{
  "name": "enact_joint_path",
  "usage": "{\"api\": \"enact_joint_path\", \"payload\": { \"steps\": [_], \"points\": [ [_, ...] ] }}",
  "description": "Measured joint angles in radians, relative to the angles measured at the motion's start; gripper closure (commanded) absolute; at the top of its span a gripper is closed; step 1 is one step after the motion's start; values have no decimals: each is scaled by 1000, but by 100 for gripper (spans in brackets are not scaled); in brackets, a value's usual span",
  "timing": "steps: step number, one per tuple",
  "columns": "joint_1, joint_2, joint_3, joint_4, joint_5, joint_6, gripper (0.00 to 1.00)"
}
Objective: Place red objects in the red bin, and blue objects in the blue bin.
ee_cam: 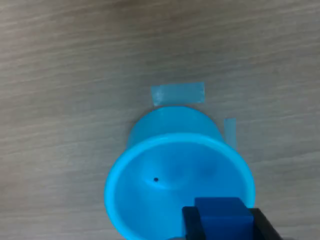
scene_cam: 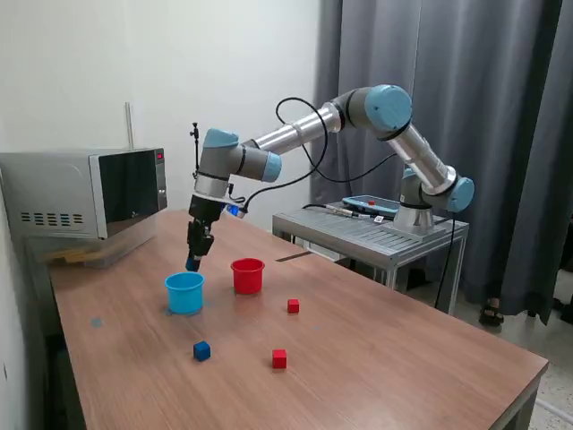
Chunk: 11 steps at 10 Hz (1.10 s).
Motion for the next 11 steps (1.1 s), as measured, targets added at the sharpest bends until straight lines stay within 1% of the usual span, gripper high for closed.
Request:
{"api": "enact_joint_path", "payload": {
  "steps": [4, 5, 9, 11],
  "points": [
    [-3, 34, -31, -3, 8, 0, 100],
    [-5, 37, -33, -3, 9, 0, 0],
    [-9, 39, -33, -4, 9, 57, 0],
    [-10, 39, -36, -5, 9, 67, 0]
  ]
}}
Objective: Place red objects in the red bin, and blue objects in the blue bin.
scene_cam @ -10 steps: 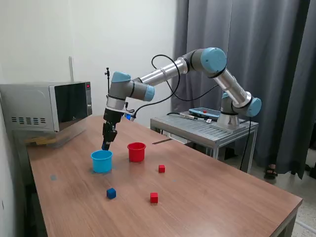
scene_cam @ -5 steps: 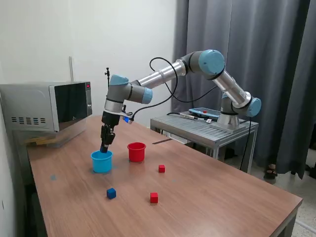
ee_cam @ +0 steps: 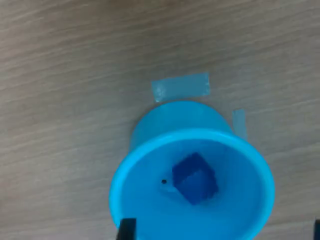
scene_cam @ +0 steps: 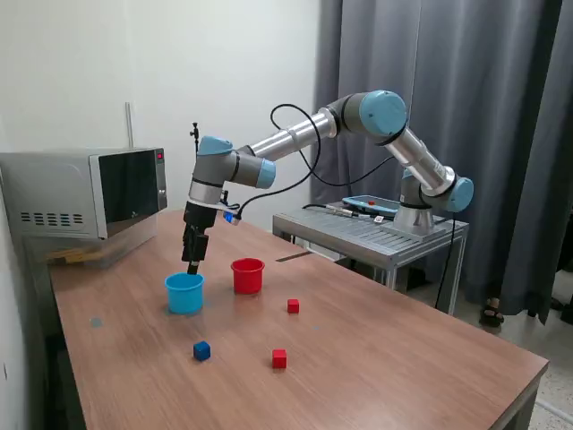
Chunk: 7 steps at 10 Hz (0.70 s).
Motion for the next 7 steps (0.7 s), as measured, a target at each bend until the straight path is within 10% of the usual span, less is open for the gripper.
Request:
{"api": "enact_joint_path", "payload": {
  "steps": [7],
  "points": [
    [68, -8, -18, 0, 5, -8, 0]
  ]
}}
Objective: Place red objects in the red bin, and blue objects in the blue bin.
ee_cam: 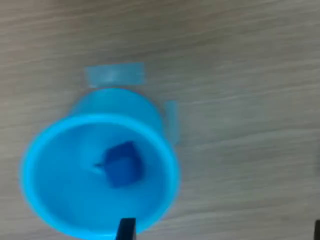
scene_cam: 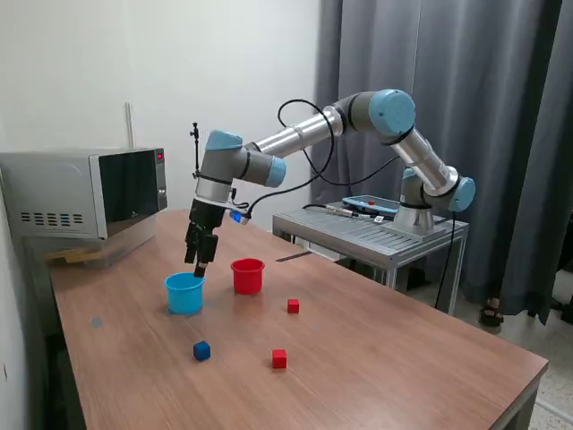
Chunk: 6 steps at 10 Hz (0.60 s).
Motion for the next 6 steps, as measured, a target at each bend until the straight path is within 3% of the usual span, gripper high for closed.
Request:
{"api": "enact_joint_path", "payload": {
  "steps": [3, 6],
  "points": [
    [83, -4, -1, 0, 18, -21, 0],
    [119, -2, -2, 0, 36, -37, 0]
  ]
}}
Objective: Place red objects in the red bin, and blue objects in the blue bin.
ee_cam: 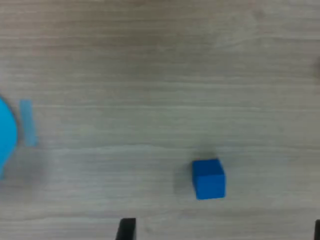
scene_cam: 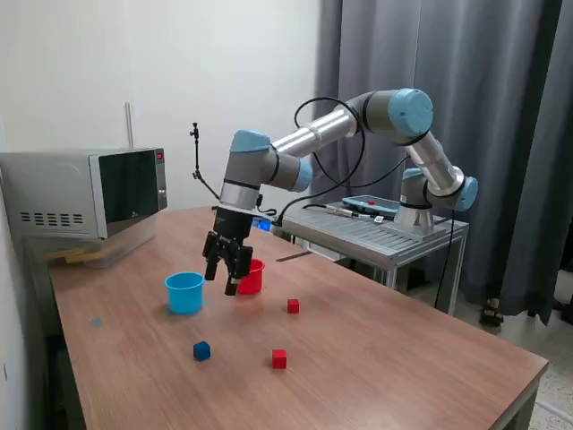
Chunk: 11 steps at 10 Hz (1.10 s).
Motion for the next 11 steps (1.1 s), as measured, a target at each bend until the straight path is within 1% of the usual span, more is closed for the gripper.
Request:
{"api": "enact_joint_path", "payload": {
  "steps": [2, 4, 7, 9, 11],
  "points": [
    [4, 34, -28, 0, 2, -2, 0],
    [5, 93, -82, 0, 4, -2, 0],
    [5, 158, -154, 0, 23, -2, 0],
    [6, 182, -181, 0, 27, -2, 0],
    [8, 195, -189, 0, 29, -2, 0]
  ]
}}
